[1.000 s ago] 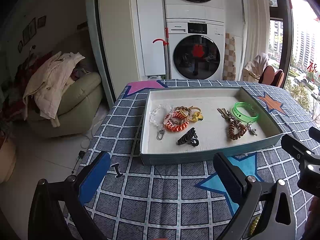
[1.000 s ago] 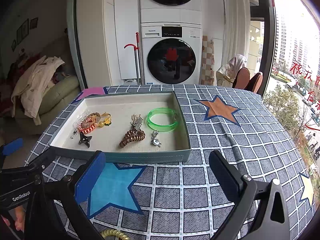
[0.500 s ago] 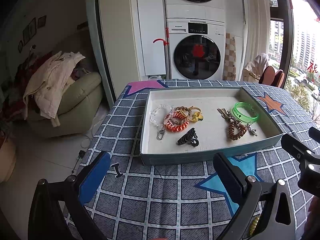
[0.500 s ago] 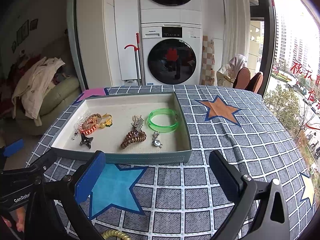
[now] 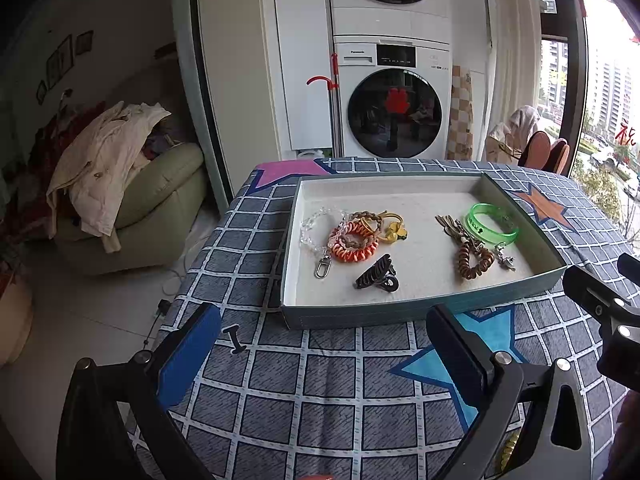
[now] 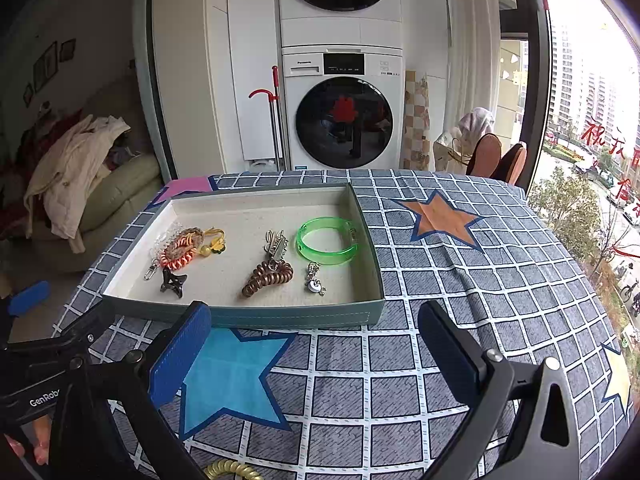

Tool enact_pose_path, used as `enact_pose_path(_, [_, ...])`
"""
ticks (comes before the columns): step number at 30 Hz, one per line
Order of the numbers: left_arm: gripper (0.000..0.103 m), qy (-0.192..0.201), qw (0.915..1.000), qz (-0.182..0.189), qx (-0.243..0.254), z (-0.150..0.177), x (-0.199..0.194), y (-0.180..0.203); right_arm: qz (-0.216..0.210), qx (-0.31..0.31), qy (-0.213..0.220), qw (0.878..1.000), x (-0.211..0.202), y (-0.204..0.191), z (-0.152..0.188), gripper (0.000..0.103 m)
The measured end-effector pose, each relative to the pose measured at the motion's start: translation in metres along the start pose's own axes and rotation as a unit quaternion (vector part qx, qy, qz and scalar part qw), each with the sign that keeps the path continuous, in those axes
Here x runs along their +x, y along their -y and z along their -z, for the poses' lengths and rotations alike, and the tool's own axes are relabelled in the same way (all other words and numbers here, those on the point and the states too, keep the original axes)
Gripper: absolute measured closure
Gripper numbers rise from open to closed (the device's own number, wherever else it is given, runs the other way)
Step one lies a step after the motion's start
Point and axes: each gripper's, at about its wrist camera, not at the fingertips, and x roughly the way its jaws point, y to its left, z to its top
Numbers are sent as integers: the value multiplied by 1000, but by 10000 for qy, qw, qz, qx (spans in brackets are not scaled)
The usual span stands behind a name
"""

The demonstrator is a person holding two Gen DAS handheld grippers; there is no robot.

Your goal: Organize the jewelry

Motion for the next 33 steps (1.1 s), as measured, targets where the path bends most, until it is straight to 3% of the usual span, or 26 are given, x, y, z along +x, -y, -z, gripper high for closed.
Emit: enact_pose_path(33, [0,6,10000,-7,-2,0,0,0,-13,4,32,10000,-2,-3,-3,0])
